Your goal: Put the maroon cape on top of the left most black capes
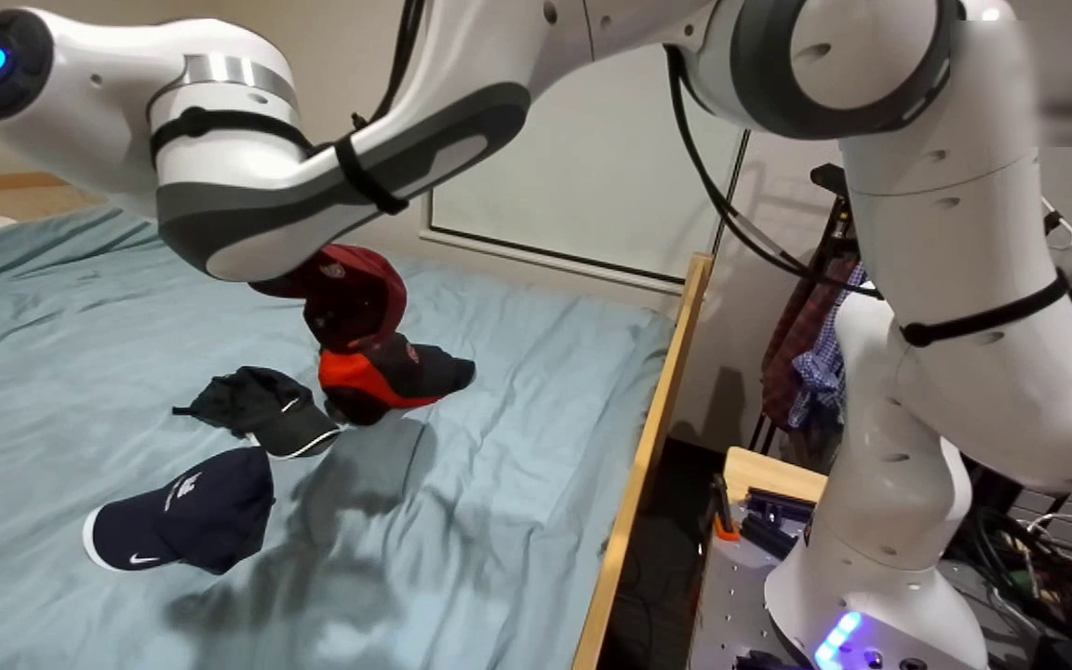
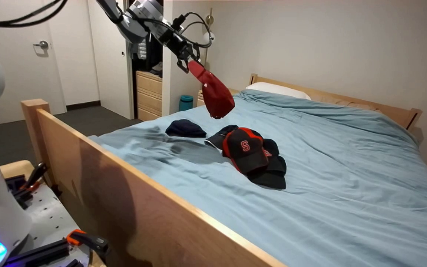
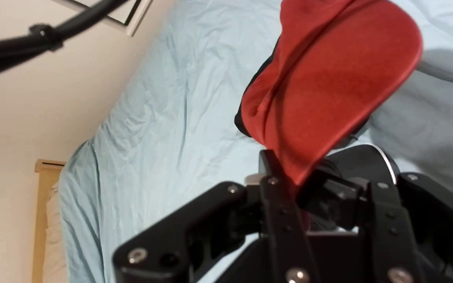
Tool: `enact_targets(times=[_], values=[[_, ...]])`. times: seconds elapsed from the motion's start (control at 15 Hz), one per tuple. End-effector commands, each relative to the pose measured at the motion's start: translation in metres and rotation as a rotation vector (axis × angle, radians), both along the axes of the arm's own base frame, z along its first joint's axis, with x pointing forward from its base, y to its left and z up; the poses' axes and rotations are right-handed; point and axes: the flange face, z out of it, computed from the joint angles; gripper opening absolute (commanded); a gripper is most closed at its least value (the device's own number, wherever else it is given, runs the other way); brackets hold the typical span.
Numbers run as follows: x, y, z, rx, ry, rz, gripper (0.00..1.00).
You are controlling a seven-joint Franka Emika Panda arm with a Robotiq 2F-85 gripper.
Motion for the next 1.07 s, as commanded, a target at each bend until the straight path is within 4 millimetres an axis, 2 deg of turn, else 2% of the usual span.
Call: enact_targets(times=[0.0, 0.33, 0.4, 0.47, 0.6, 0.73, 1.0], values=[[0.01, -0.005, 0.005, 0.096, -0.026, 0.167, 0.06], [0.033, -0.058, 0.023, 0.165, -0.021, 0.421, 0.06], [0.04, -0.044, 0.009, 0.158, -0.056, 0.333, 0.07], [0.044, -0.056, 0.012, 0.162, -0.05, 0.363, 0.07], [0.046, -0.065, 0.017, 0.161, -0.044, 0.382, 0.06], [0.043, -0.068, 0.016, 0.154, -0.019, 0.552, 0.06], [0.041, -0.105, 0.008, 0.172, 0.033, 0.742, 0.06]])
